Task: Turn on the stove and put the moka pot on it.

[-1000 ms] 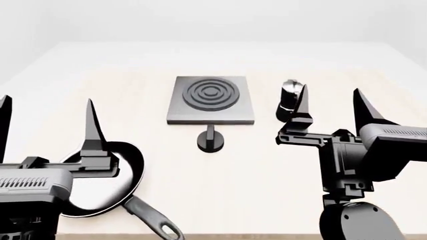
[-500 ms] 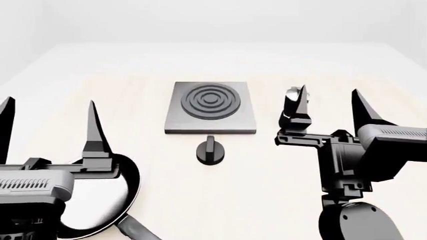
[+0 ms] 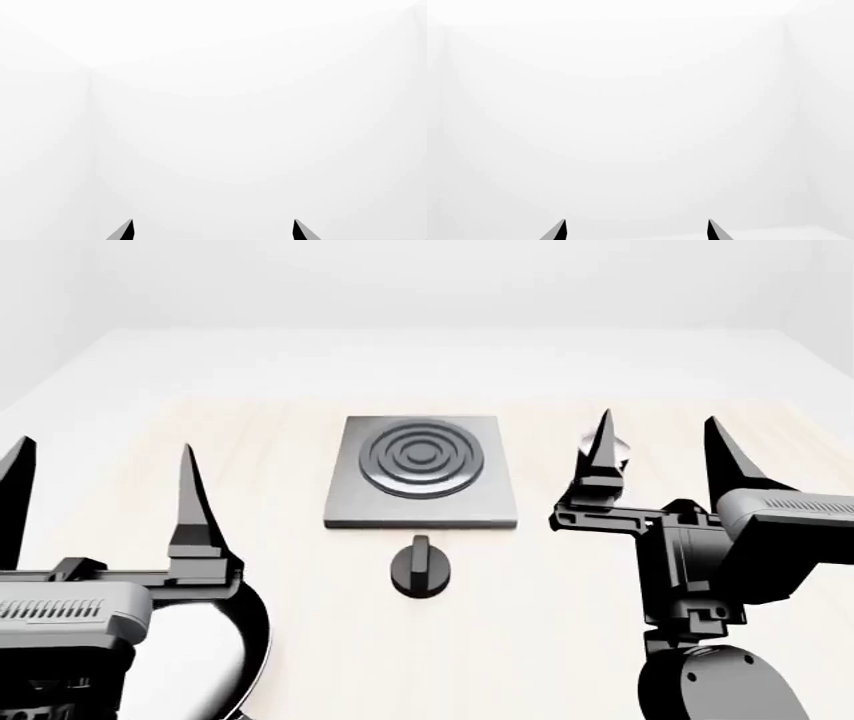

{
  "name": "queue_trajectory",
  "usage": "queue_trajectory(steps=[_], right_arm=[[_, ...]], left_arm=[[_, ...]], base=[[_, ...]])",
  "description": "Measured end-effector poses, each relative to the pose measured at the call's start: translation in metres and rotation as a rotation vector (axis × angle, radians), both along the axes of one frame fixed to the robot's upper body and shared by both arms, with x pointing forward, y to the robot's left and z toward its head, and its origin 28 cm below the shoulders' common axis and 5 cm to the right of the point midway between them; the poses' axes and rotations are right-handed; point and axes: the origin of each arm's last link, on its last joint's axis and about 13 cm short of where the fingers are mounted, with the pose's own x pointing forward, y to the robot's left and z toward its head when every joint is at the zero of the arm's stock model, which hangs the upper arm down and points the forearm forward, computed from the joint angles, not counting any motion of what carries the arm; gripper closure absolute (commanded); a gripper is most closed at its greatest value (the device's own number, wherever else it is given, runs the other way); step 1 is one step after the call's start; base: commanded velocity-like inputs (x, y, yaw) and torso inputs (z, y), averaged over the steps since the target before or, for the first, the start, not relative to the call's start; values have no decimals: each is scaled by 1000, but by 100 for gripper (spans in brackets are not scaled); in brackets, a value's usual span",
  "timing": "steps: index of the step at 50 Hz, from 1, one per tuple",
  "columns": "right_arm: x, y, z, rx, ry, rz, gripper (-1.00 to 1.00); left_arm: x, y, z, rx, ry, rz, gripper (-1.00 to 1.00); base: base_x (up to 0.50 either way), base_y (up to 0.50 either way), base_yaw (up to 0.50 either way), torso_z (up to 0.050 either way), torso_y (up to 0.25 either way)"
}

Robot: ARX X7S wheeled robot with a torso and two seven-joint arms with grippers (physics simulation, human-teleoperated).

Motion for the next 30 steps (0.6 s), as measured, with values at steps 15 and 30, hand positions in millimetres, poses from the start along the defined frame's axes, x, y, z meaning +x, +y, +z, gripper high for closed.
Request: queue_trajectory(steps=[15, 30], right_arm=[[0, 1, 0, -2, -2, 3, -100], [0, 1, -1, -2, -1, 4, -100]], left_arm=[[0, 0, -1, -1, 4, -2, -100], [1, 0, -2, -2, 7, -4, -100]], base=[[188, 0, 0, 0, 1], [216, 0, 0, 0, 0]])
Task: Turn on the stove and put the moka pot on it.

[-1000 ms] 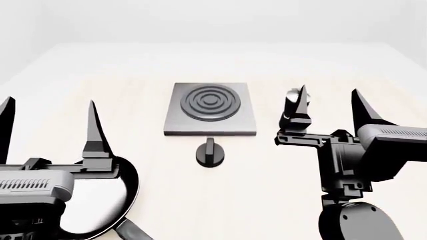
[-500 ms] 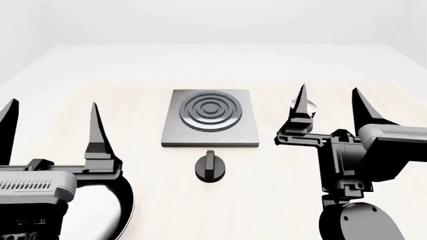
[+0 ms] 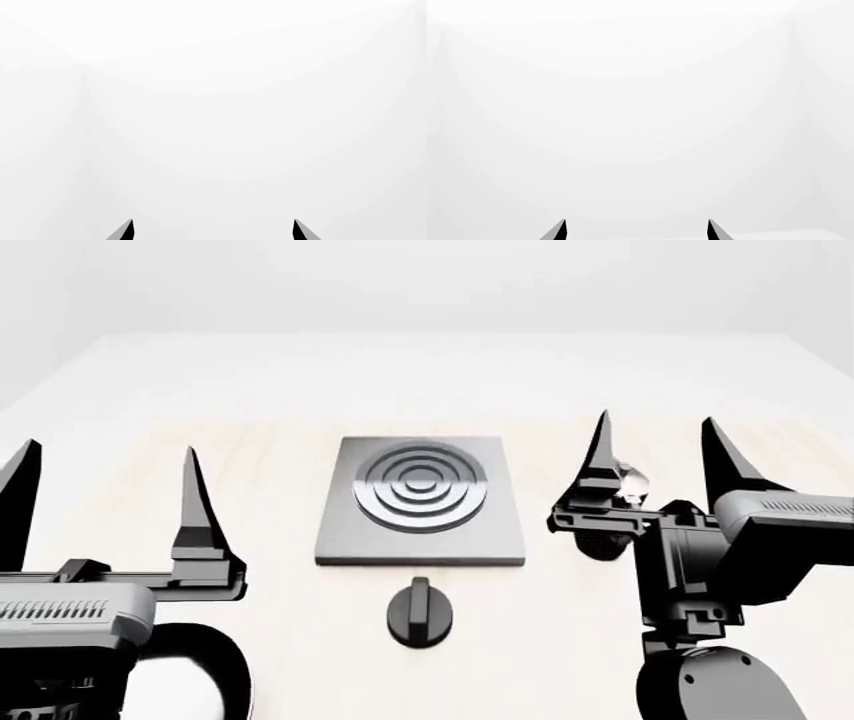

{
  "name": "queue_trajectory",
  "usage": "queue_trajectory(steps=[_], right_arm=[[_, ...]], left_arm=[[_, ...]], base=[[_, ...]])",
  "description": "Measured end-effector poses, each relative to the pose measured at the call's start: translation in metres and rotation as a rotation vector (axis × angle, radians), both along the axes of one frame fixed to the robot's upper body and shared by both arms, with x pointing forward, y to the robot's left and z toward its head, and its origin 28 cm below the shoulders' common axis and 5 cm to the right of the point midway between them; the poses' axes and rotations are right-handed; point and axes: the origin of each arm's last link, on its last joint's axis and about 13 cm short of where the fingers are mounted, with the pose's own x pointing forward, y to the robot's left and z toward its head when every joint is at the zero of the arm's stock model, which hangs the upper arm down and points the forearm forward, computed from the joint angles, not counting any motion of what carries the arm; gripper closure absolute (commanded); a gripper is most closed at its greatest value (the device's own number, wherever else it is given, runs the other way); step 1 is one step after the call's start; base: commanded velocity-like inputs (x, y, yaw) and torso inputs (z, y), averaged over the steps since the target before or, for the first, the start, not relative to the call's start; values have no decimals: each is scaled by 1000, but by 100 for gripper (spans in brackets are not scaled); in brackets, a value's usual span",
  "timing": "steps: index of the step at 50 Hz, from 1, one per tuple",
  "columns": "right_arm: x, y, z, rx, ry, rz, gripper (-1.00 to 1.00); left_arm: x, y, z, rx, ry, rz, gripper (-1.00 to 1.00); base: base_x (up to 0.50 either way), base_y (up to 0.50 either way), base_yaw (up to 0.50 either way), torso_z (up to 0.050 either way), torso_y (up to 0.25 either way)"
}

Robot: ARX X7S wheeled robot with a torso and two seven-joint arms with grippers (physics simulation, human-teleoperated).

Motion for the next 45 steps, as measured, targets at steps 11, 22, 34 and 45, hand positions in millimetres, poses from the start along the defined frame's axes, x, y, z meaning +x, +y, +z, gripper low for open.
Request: queue_trajectory(steps=[11, 22, 34, 45], right_arm=[[0, 0, 0, -1, 1, 1, -100], [0, 0, -1, 0, -1, 1, -100], [-2, 1, 1, -1, -10, 4, -100], [-3, 2, 3, -4, -16, 7, -100]], left_arm=[[0, 0, -1, -1, 1, -2, -100], [1, 0, -2, -1, 7, -4, -100], [8, 0, -5, -32, 69, -41, -100], [21, 0, -16, -97, 189, -114, -100]], base=[[223, 0, 0, 0, 0], [81, 0, 0, 0, 0], [0, 0, 0, 0, 0], [0, 0, 0, 0, 0]])
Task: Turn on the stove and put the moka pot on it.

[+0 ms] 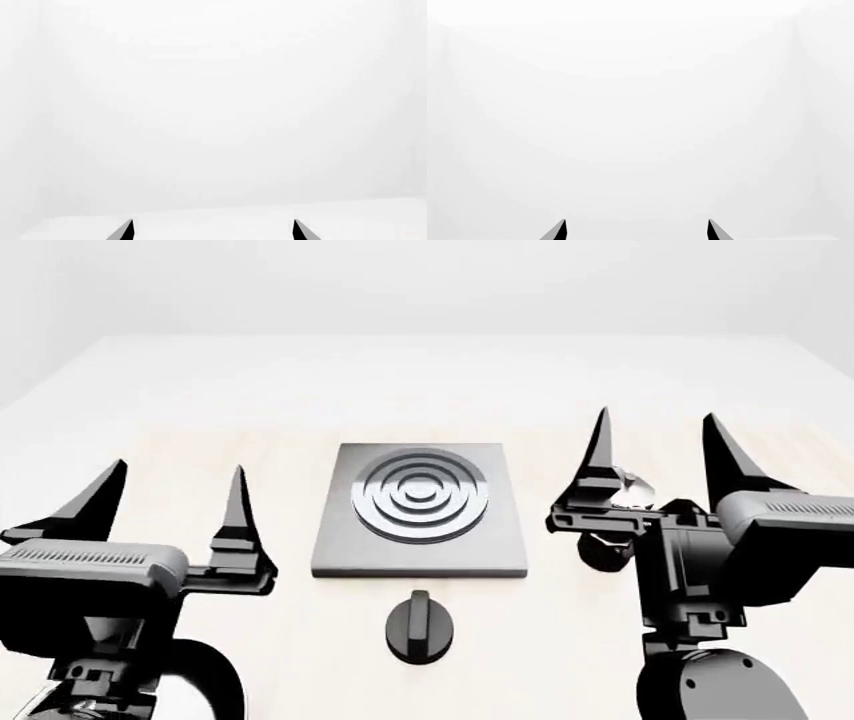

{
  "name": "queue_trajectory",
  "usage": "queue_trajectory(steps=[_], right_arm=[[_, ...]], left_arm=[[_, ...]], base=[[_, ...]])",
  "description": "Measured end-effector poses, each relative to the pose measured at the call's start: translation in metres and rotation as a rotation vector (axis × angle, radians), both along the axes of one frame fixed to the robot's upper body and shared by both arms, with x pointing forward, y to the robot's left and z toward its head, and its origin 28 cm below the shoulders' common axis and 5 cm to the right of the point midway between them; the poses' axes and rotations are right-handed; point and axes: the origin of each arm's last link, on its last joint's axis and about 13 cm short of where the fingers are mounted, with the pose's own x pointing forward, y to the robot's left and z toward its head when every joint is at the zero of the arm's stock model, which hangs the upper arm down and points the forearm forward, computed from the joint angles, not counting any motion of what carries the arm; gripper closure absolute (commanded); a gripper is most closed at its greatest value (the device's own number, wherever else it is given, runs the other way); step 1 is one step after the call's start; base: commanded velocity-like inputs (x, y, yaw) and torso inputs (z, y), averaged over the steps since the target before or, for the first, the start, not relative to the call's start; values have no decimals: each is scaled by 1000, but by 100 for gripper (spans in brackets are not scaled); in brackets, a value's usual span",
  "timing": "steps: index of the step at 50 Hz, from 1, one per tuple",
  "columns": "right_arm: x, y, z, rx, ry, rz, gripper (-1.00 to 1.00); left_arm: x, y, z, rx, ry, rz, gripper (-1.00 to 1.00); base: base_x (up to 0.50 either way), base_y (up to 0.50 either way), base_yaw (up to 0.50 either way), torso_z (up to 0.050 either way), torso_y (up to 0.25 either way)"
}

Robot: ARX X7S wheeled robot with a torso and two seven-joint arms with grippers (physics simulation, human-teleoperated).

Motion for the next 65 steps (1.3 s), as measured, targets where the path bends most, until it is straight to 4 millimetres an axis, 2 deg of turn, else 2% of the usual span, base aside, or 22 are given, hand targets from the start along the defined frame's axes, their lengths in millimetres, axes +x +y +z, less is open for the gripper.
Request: queue_trajectory(steps=[10, 22, 36, 45, 65], right_arm=[[-1, 1, 2, -2, -6, 4, -100], [-2, 2, 4, -4, -11, 8, -100], [-2, 3, 4, -4, -12, 11, -100], [-2, 3, 4, -4, -11, 13, -100], [-3, 4, 4, -4, -9, 17, -100]], left_arm=[[14, -4, -23, -36, 152, -71, -100], [31, -13, -64, -106, 348, -166, -100], [34, -28, -104, -159, 517, -256, -100], [34, -36, -116, -167, 568, -299, -100], [37, -55, -126, -131, 623, -390, -100]], base=[[0, 0, 0, 0, 0], [0, 0, 0, 0, 0], [0, 0, 0, 0, 0], [0, 0, 0, 0, 0], [0, 0, 0, 0, 0]])
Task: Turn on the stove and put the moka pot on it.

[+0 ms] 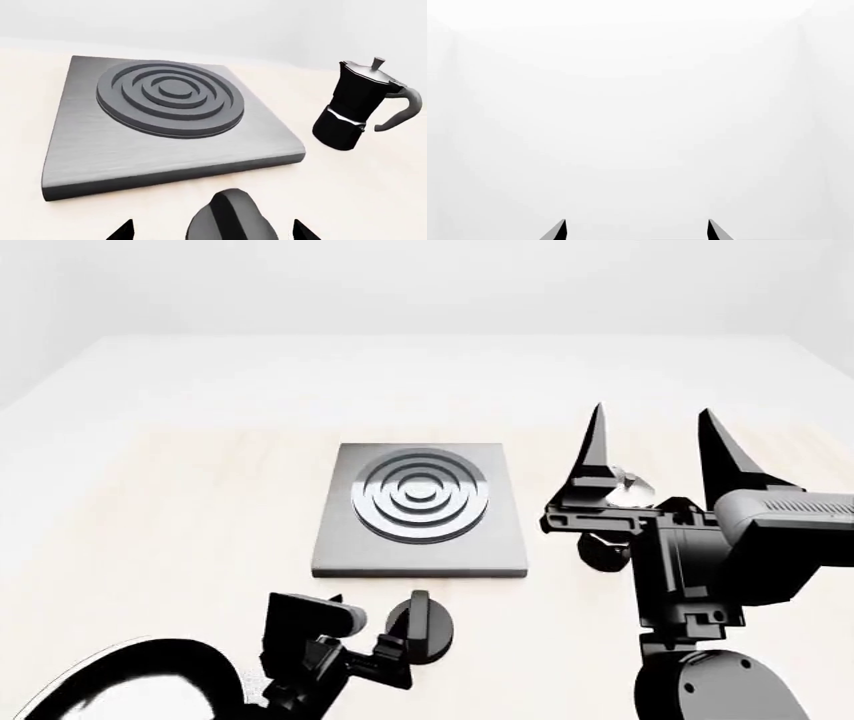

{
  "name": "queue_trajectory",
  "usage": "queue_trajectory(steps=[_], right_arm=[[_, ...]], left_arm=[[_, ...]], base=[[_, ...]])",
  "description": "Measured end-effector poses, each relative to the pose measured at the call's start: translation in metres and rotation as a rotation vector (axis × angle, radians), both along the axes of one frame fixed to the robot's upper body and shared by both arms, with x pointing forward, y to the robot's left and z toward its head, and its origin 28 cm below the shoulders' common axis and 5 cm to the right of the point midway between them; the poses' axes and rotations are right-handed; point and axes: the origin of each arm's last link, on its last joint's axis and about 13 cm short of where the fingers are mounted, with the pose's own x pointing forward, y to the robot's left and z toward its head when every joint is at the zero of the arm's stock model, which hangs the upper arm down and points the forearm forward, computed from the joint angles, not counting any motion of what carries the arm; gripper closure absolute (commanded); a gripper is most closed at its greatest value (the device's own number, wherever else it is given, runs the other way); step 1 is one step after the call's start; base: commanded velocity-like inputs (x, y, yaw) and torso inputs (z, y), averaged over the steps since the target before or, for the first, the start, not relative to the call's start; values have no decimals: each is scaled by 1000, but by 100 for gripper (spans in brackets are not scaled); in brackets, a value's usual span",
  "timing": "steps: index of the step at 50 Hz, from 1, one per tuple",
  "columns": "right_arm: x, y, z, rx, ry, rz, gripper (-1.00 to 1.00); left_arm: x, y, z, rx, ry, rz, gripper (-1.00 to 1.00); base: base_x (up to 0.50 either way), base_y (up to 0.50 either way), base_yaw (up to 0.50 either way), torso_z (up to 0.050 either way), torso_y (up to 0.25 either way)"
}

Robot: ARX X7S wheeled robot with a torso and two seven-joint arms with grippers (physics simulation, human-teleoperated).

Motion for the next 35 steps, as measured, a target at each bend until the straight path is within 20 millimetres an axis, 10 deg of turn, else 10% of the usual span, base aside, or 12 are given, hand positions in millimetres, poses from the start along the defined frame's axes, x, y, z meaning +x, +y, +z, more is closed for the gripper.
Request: queue_trajectory(steps=[35], right_arm=[[0, 0, 0, 0, 1, 5, -100]], left_arm=[[-1, -21, -10, 27, 30, -101, -100]], base=[[0, 0, 0, 0, 0]])
